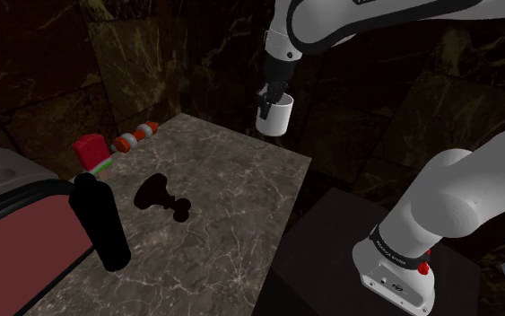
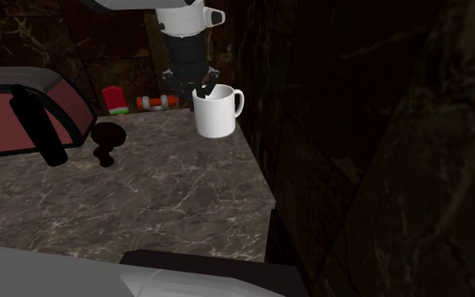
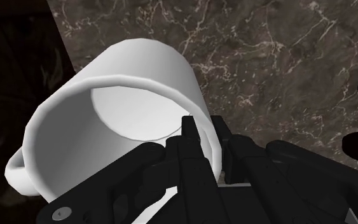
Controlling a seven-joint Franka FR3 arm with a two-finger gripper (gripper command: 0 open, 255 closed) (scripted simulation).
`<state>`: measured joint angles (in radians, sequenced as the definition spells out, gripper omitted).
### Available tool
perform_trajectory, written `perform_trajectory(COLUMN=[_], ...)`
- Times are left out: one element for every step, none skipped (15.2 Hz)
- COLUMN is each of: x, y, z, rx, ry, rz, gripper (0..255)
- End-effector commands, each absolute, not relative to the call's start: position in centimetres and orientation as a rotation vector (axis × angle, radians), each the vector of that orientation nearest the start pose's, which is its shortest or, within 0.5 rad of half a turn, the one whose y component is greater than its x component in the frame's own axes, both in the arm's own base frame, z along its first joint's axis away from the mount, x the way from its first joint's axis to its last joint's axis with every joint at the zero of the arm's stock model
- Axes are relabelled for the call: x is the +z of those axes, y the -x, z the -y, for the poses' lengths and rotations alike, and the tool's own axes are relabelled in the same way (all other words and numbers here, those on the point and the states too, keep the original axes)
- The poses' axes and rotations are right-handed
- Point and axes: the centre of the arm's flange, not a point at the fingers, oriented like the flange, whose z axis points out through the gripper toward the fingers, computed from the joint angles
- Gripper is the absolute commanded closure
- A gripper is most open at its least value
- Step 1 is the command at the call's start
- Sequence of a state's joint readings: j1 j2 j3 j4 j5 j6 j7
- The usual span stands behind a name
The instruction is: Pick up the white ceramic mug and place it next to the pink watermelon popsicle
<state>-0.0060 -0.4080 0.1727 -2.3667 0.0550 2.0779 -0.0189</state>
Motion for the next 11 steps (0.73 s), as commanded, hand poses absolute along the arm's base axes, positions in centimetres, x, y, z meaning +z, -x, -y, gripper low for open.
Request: perform_trajectory(x=[49.9, 50.5, 51.0, 51.5, 52.0, 52.6, 53.1, 53.6, 54.2, 54.7, 55.2], y=[-43.0, -43.0, -43.0, -43.0, -43.0, -43.0, -43.0, -43.0, -43.0, -43.0, -43.0], z=[-8.0, -8.0, -8.0, -8.0, -8.0, -8.0, -8.0, -8.0, -8.0, -8.0, -8.0], rx=[-0.182, -0.182, -0.182, -0.182, -0.182, -0.182, -0.182, -0.182, -0.182, -0.182, -0.182], ry=[3.138, 3.138, 3.138, 3.138, 3.138, 3.138, 3.138, 3.138, 3.138, 3.138, 3.138], rz=[0.238, 0.238, 0.238, 0.238, 0.238, 0.238, 0.238, 0.238, 0.238, 0.238, 0.238], gripper=[255, 255, 255, 255, 255, 255, 255, 255, 255, 255, 255])
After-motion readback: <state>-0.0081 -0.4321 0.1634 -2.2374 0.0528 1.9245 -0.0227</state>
